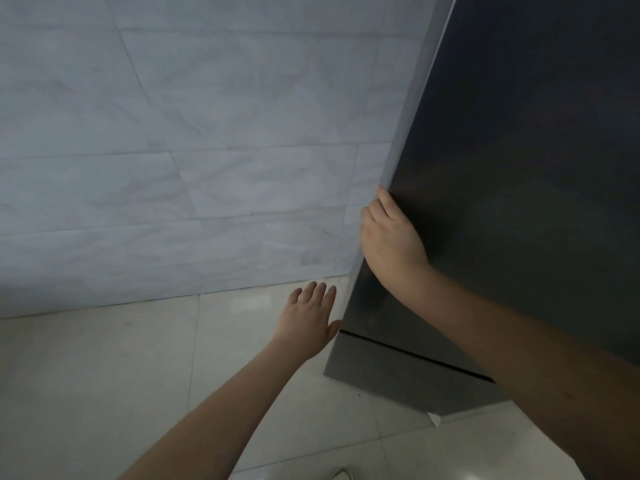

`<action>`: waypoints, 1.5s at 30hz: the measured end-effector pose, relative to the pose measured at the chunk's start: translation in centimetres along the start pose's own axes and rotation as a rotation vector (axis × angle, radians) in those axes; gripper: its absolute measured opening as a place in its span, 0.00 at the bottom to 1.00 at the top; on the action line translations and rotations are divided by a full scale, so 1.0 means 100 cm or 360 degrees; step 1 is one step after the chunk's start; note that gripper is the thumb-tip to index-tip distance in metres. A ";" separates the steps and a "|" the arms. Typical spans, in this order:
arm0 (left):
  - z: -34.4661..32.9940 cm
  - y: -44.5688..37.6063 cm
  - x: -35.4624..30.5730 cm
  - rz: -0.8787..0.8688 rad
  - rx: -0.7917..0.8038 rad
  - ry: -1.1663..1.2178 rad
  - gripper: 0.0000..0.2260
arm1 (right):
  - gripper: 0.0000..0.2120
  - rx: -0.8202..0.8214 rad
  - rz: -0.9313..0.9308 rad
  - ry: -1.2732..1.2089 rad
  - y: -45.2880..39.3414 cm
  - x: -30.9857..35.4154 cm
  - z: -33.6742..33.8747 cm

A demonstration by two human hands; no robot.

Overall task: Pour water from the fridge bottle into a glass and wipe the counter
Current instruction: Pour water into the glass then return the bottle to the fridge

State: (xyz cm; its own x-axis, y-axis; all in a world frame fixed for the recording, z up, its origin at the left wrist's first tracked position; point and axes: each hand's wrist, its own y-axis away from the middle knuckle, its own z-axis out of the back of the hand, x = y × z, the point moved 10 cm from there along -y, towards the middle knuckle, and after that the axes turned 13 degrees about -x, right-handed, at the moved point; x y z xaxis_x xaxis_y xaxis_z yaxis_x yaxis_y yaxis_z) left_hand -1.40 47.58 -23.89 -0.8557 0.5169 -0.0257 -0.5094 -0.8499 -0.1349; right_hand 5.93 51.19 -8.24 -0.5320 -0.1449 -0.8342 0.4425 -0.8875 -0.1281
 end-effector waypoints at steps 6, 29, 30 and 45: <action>-0.008 -0.006 -0.023 -0.0018 0.0025 0.0306 0.33 | 0.19 -0.0038 -0.0064 -0.0066 0.000 -0.002 0.003; -0.006 0.003 -0.037 -0.0215 0.0275 0.0832 0.39 | 0.23 -0.0165 -0.0147 -0.0225 0.040 0.016 0.050; -0.004 0.006 -0.037 -0.0266 0.0259 0.0796 0.40 | 0.23 -0.0168 -0.0147 -0.0238 0.044 0.017 0.054; 0.024 0.107 -0.081 -0.1054 0.0100 0.0470 0.34 | 0.13 0.0214 -0.0715 -0.0512 0.150 0.045 0.107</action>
State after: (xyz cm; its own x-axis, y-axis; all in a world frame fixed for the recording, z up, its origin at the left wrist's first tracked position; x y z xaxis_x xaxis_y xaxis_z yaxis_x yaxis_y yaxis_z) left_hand -0.17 34.03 -22.77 -0.3105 0.9234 -0.2257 -0.9237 -0.3491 -0.1576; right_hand 2.45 32.51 -8.18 -0.8492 0.1526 -0.5055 0.0372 -0.9377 -0.3456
